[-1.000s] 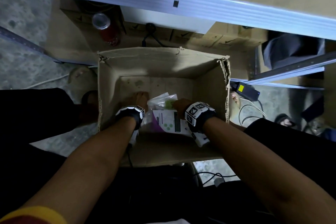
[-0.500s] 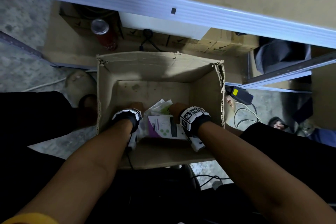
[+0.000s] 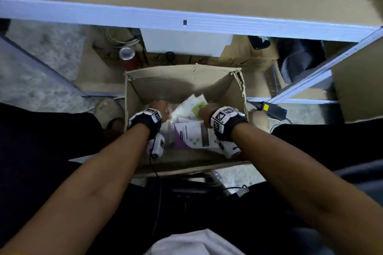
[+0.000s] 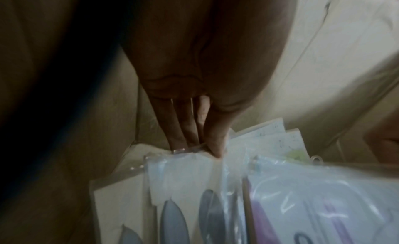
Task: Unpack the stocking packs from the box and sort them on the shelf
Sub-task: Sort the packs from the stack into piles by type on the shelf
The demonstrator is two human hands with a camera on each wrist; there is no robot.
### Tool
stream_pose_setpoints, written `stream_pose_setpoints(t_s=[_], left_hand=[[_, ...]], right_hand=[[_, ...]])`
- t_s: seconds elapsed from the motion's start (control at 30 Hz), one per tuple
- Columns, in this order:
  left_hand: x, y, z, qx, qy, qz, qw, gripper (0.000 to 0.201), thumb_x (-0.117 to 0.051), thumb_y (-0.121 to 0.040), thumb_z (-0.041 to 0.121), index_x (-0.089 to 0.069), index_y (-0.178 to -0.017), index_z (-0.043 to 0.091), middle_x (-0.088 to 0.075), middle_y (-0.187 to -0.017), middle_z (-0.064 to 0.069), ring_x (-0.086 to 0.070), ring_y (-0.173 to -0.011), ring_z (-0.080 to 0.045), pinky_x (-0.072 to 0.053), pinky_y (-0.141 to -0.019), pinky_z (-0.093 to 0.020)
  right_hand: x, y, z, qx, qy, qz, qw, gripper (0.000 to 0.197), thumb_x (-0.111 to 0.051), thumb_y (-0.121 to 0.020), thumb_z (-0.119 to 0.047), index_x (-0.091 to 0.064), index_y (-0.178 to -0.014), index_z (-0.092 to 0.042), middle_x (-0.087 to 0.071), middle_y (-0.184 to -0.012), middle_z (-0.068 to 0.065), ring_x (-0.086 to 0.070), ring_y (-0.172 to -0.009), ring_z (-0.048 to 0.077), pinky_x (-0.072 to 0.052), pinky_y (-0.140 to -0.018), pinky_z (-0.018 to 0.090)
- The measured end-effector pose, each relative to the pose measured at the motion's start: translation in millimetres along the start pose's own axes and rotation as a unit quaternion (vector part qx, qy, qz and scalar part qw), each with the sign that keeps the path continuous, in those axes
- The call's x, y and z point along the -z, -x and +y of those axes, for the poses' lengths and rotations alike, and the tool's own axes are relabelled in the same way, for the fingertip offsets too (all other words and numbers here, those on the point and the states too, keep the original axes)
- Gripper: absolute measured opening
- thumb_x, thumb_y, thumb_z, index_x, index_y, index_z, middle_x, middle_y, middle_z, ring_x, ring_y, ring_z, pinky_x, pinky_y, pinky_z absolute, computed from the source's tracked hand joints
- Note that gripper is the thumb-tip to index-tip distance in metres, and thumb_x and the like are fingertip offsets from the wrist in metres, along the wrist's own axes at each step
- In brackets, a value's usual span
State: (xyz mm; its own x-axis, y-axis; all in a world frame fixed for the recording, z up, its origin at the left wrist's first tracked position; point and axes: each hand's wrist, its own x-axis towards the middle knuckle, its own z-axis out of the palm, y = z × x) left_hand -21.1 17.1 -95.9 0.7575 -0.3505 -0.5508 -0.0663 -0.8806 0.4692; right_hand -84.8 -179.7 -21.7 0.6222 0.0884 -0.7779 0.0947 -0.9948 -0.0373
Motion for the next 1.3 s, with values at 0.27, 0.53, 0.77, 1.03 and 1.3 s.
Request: stream_pose_setpoints(t_s=[0.27, 0.53, 0.77, 1.03, 1.3], left_hand=[[43.8, 48.0, 31.6, -0.081, 0.044, 0.104, 0.99, 0.012, -0.072, -0.083, 0.005, -0.073, -0.095, 0.007, -0.071, -0.092, -0.008, -0.063, -0.086, -0.019, -0.052, -0.083, -0.026], [121.5, 110.4, 55.0, -0.162, 0.126, 0.113, 0.972, 0.012, -0.062, -0.091, -0.009, -0.061, -0.099, 0.0, -0.062, -0.076, -0.008, -0.06, -0.052, -0.009, -0.049, -0.048, -0.019], [192.9, 171.1, 94.6, -0.201, 0.144, 0.173, 0.954, 0.011, -0.065, -0.091, -0.003, -0.058, -0.096, 0.002, -0.059, -0.075, -0.006, -0.051, -0.061, -0.016, -0.047, -0.055, -0.023], [265.4, 219.0, 127.4, -0.257, 0.139, 0.237, 0.926, 0.021, -0.07, -0.088, 0.002, -0.057, -0.081, 0.017, -0.06, -0.075, -0.003, -0.053, -0.064, -0.018, -0.049, -0.063, -0.025], [308.7, 229.9, 138.0, -0.268, 0.213, 0.307, 0.888, 0.013, -0.069, -0.09, 0.003, -0.058, -0.09, 0.011, -0.06, -0.088, -0.013, -0.052, -0.069, -0.023, -0.045, -0.065, -0.028]], right_hand=[[52.0, 68.2, -13.3, 0.017, 0.159, 0.07, 0.985, 0.03, -0.054, -0.096, -0.01, -0.06, -0.121, 0.006, -0.06, -0.128, 0.019, -0.06, -0.117, 0.034, -0.05, -0.097, 0.039], [99.3, 147.0, -17.9, -0.011, 0.171, 0.2, 0.965, 0.03, -0.054, -0.097, -0.011, -0.061, -0.124, 0.001, -0.062, -0.125, 0.017, -0.062, -0.112, 0.033, -0.051, -0.085, 0.033], [149.1, 216.8, -4.5, -0.005, 0.133, 0.336, 0.932, 0.022, -0.054, -0.089, -0.004, -0.065, -0.108, -0.002, -0.064, -0.114, 0.014, -0.06, -0.104, 0.032, -0.052, -0.091, 0.042], [201.2, 277.6, 19.9, 0.001, 0.068, 0.465, 0.883, 0.024, -0.056, -0.09, -0.011, -0.068, -0.111, -0.012, -0.067, -0.115, 0.01, -0.061, -0.105, 0.031, -0.051, -0.091, 0.039], [236.3, 284.6, 38.0, 0.033, -0.027, 0.516, 0.855, 0.021, -0.059, -0.091, -0.012, -0.066, -0.111, -0.011, -0.066, -0.115, 0.011, -0.059, -0.104, 0.029, -0.041, -0.079, 0.028]])
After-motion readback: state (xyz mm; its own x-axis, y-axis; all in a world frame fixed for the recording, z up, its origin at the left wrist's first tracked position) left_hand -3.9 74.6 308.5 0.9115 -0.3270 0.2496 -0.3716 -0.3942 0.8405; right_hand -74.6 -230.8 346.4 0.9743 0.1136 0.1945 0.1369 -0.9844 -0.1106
